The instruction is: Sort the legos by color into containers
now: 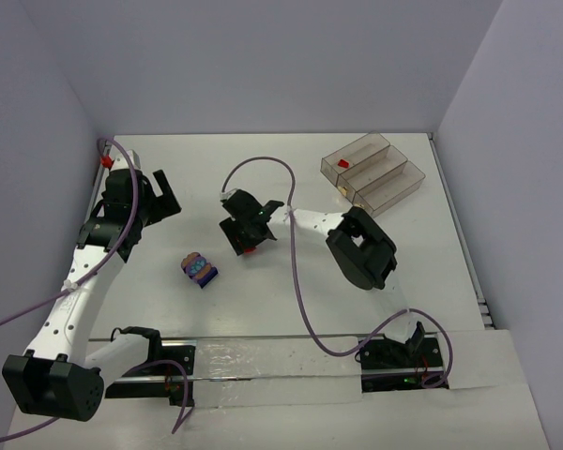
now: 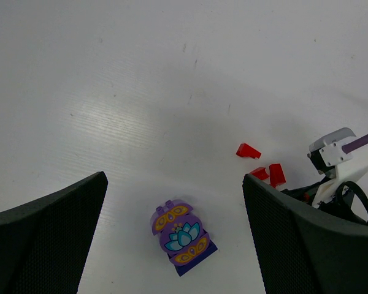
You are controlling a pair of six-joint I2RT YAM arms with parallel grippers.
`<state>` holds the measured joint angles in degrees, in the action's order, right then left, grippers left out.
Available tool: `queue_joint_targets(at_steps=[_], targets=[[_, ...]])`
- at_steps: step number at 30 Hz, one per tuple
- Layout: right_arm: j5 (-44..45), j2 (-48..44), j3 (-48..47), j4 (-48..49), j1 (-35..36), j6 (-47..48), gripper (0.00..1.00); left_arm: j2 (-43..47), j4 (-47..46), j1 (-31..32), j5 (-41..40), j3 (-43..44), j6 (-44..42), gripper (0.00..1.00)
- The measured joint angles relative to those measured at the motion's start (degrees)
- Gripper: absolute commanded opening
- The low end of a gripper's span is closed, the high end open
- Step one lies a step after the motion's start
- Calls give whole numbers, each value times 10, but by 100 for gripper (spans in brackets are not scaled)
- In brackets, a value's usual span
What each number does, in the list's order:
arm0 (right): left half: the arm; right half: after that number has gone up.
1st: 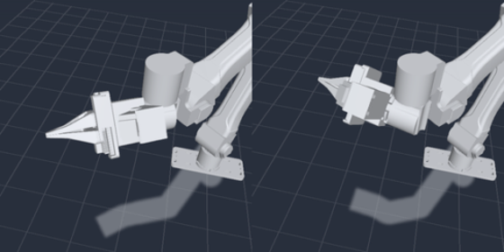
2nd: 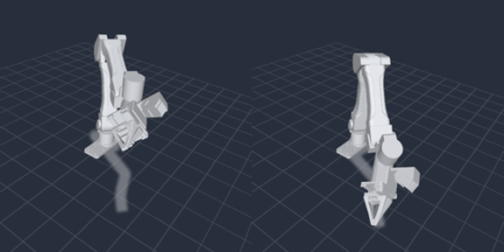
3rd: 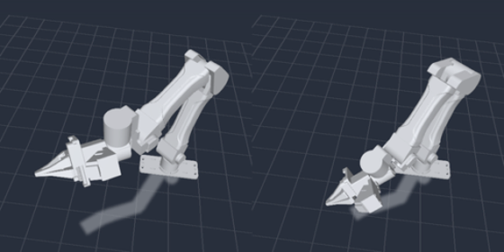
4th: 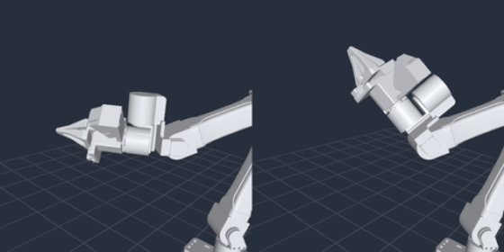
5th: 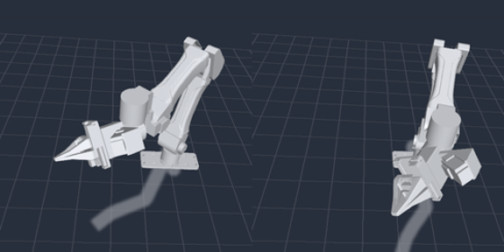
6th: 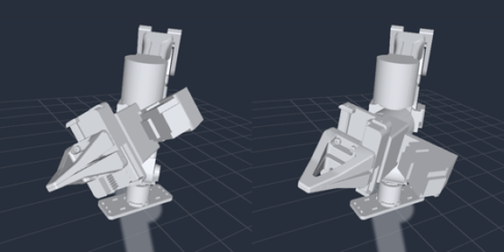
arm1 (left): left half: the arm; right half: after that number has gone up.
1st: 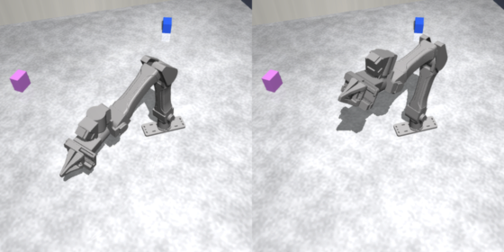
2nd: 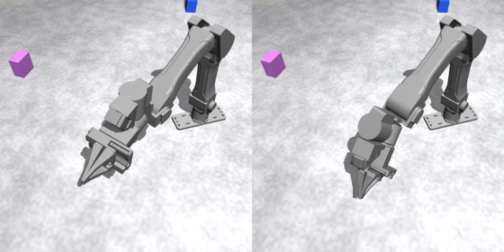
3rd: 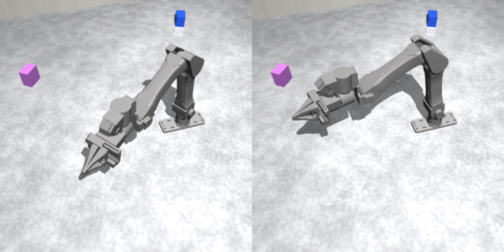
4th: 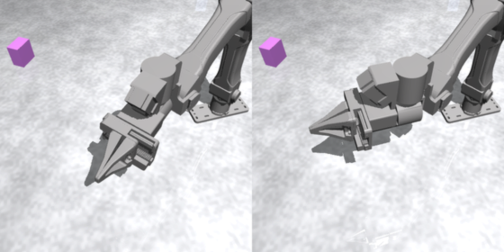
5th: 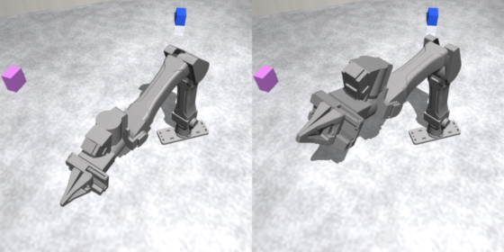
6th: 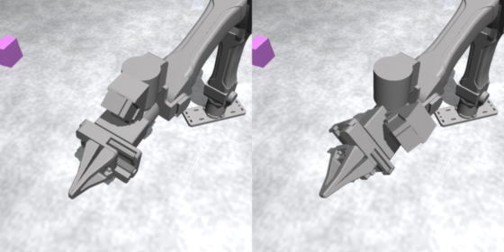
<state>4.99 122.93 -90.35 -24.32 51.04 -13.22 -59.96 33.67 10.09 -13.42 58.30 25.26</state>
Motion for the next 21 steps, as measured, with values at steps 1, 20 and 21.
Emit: queue_joint_targets(at_steps=[1, 20, 21], targets=[[3, 1, -1, 1, 0, -1, 59, 0, 0, 0, 0, 0, 0, 99], [42, -121, 48, -10, -5, 4, 30, 3, 0, 0, 0, -3, 0, 99], [43, -139, 48, -10, -8, 4, 30, 3, 0, 0, 0, -3, 0, 99]])
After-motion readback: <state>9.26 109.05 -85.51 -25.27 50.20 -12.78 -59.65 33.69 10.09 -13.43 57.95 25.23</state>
